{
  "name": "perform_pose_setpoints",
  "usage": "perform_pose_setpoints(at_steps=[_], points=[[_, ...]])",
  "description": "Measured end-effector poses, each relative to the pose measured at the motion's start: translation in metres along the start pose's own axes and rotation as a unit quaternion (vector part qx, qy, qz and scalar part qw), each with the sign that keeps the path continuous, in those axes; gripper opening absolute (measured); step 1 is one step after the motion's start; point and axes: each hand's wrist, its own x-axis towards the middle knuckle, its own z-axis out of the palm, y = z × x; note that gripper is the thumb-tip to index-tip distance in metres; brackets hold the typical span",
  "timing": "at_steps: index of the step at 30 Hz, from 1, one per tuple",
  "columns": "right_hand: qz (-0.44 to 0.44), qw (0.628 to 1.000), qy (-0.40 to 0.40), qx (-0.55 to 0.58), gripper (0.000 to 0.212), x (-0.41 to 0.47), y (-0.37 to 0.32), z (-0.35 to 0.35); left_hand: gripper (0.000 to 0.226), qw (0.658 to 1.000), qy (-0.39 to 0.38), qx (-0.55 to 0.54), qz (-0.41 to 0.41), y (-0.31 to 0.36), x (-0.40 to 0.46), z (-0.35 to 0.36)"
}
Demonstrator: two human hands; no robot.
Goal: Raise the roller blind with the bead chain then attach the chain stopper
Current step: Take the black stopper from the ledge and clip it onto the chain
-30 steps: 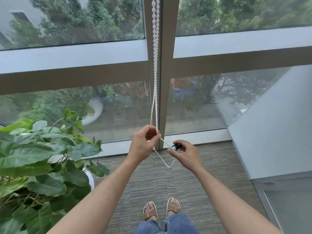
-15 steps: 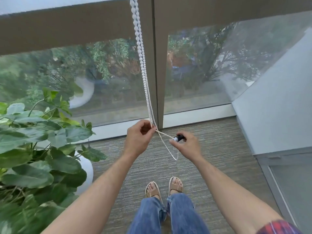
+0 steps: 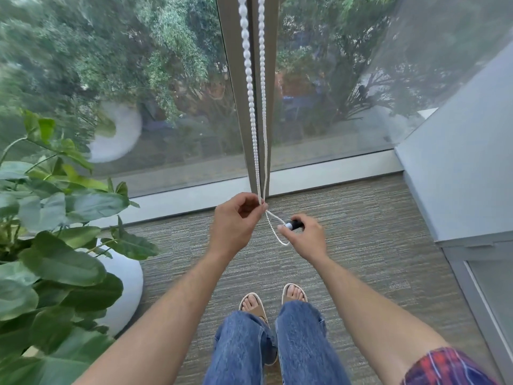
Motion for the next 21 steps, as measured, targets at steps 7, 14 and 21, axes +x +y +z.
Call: perform_pose_setpoints(at_steps=[7, 14, 21], points=[[0.032, 0.999, 0.008, 0.014, 0.046, 0.030, 0.044, 0.041, 0.005, 1.000, -0.005, 0.006, 0.003, -0.037, 0.007, 0.023], [0.088, 0.995, -0.028, 0.030, 0.049, 0.062, 0.077, 0.071, 0.005, 1.000, -0.010, 0.009, 0.000, -0.073, 0.024, 0.047], [0.116, 0.991, -0.057, 0.022, 0.035, 0.088, 0.100, 0.093, 0.004, 0.999, -0.020, 0.023, 0.014, -0.101, 0.033, 0.062]])
